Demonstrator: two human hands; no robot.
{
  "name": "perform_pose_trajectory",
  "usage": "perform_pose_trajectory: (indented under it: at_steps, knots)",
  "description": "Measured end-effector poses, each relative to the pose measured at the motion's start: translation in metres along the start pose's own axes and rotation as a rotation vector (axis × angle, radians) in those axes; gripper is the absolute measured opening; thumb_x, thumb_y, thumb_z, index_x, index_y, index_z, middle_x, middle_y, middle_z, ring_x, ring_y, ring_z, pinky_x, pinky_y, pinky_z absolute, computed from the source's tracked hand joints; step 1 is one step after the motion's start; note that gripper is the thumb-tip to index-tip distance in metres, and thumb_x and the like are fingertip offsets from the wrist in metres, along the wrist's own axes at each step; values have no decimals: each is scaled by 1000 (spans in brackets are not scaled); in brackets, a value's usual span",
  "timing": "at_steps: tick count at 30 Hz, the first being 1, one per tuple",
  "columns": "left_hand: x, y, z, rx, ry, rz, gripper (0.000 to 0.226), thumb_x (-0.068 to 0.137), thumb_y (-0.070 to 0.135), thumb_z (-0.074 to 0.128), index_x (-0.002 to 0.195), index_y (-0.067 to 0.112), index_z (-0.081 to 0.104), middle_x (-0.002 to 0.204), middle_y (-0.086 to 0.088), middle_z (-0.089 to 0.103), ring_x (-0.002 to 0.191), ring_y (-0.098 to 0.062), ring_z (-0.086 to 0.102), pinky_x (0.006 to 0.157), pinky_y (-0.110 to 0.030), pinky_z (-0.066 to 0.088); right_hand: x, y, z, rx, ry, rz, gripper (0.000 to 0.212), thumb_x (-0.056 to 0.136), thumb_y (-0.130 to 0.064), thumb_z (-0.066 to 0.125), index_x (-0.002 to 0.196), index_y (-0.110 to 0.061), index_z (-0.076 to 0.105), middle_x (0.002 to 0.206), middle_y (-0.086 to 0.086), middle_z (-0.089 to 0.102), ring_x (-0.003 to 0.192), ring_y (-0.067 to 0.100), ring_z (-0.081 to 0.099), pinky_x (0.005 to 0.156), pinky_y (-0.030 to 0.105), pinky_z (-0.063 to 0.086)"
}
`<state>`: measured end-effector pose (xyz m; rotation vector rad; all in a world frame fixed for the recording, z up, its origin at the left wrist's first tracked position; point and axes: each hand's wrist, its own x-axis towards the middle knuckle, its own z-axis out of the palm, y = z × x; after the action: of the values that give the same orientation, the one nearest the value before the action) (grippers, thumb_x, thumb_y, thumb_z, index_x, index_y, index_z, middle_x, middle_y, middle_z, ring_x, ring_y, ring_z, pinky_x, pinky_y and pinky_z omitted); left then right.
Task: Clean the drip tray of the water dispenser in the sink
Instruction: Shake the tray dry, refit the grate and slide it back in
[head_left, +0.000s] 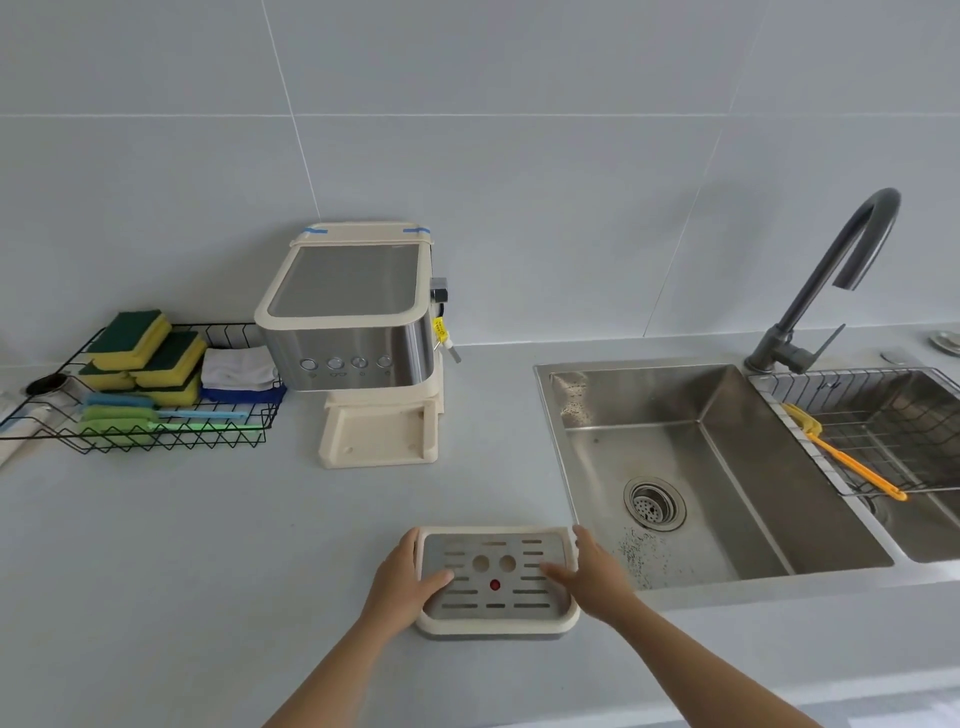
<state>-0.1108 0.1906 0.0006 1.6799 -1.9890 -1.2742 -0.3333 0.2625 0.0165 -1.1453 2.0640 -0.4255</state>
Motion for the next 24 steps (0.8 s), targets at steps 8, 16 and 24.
perform_pose_trajectory:
  at_steps: [8, 16, 24]
  knots:
    - [-11, 7, 7, 3, -2, -5, 63, 82, 21, 64, 135, 19, 31, 118, 2, 57, 95, -7, 47, 78, -15, 38, -18, -7, 12, 188, -17, -53, 46, 83, -20, 63, 120, -14, 36, 116, 6, 59, 99, 21, 58, 81, 30, 53]
    - [-6, 17, -3, -20, -13, -76, 53, 82, 17, 63, 130, 18, 39, 122, -6, 59, 110, -21, 55, 88, -27, 46, -17, -16, 8, 202, -29, -72, 50, 77, -14, 68, 118, -13, 39, 117, 7, 57, 104, 23, 57, 90, 40, 51]
    - [9, 36, -45, 6, 87, -84, 60, 82, 21, 63, 135, 16, 35, 121, -9, 58, 111, -26, 54, 91, -33, 44, 12, -59, -11, 236, -60, -136, 54, 76, -10, 70, 120, -14, 39, 118, 7, 59, 101, 20, 58, 63, 17, 52]
